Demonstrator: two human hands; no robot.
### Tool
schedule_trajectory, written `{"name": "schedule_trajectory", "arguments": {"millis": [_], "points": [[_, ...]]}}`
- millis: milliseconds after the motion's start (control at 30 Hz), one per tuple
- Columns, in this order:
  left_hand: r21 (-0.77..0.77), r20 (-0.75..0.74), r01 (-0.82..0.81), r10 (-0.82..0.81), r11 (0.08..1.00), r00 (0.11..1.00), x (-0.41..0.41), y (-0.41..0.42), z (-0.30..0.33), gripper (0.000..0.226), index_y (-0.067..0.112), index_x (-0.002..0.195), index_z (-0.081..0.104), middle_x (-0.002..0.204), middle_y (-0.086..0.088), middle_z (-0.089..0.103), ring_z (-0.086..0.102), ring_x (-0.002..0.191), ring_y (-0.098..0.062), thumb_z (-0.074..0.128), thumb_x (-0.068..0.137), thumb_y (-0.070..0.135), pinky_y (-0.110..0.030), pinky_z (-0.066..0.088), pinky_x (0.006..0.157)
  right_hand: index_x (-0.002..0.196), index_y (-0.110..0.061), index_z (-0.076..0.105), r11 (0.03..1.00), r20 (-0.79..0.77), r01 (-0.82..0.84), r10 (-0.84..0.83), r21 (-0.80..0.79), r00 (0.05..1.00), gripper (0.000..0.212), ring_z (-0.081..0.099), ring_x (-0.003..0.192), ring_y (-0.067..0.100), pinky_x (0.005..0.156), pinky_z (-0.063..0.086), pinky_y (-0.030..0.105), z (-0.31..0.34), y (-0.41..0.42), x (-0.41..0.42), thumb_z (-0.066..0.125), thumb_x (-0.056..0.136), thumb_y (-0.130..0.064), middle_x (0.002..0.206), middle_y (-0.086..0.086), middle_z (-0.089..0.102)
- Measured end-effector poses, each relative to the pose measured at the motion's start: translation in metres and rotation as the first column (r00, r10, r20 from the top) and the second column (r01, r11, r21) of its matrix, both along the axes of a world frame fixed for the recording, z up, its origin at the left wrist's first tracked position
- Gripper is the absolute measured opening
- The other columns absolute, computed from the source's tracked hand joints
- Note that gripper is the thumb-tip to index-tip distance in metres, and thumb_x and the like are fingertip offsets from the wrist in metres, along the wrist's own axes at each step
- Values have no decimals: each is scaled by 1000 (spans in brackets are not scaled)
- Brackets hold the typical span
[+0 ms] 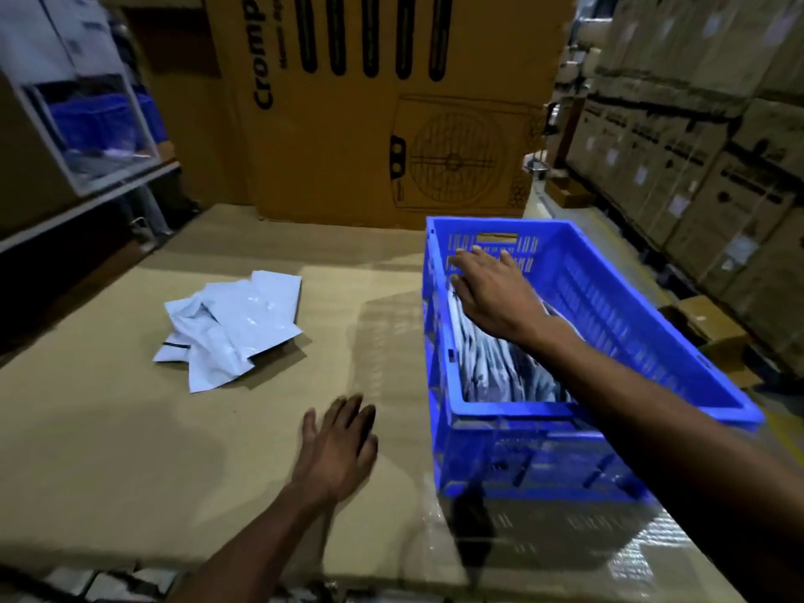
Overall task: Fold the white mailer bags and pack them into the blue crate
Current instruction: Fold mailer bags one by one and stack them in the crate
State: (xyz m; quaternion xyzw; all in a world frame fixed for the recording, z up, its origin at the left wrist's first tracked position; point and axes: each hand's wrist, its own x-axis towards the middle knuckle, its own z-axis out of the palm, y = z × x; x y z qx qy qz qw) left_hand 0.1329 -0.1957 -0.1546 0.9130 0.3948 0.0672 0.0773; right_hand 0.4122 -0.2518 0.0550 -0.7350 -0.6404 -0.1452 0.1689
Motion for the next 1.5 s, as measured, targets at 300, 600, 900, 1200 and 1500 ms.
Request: {"name": "schedule_trajectory", "arguments": {"millis": [300, 600, 900, 1200, 1500], "points": [[29, 7, -233, 233, 972, 972, -105, 40, -2, 62, 33, 145, 48, 159, 5, 38, 33, 146, -24, 24, 93, 55, -58, 24, 112, 132, -13, 52, 960, 112, -200, 224, -196, 968, 41, 43, 134, 32, 106, 34, 50, -5, 76, -90, 42, 100, -37, 134, 10, 59], [3, -59, -363, 363, 932, 930, -137, 62, 7, 61, 30, 148, 43, 162, 3, 32, 25, 148, -24, 27, 92, 50, -55, 19, 116, 129, -15, 52, 864, 53, -269, 321, -425, 946, 38, 53, 121, 31, 101, 38, 46, -73, 126, -172, 45, 98, -35, 126, 11, 61], [34, -47, -360, 361, 932, 931, -134, 64, 0, 66, 28, 149, 45, 163, 0, 33, 25, 151, -26, 25, 90, 49, -57, 18, 119, 147, -12, 32, 906, 126, -173, 238, -386, 963, 61, 19, 149, 32, 116, 18, 57, -153, 171, -201, 50, 89, -14, 161, 12, 23], [-22, -112, -356, 351, 934, 930, -132, 66, 5, 73, 30, 156, 27, 169, 3, 11, 2, 156, -24, 12, 88, 51, -54, 1, 122, 153, -17, 22, 920, 122, -82, 139, -383, 983, 68, 4, 151, 36, 111, 19, 67, -158, 223, -209, 49, 91, -6, 164, 13, 5], [-30, 8, -378, 379, 925, 925, -132, 63, 6, 79, 17, 160, 9, 169, -9, -8, 4, 155, -24, 35, 93, 48, -56, 8, 122, 91, -5, 70, 961, 110, -184, 210, -206, 971, 19, 42, 137, 41, 99, 41, 63, -188, 183, -219, 68, 72, -4, 141, 16, 54]]}}
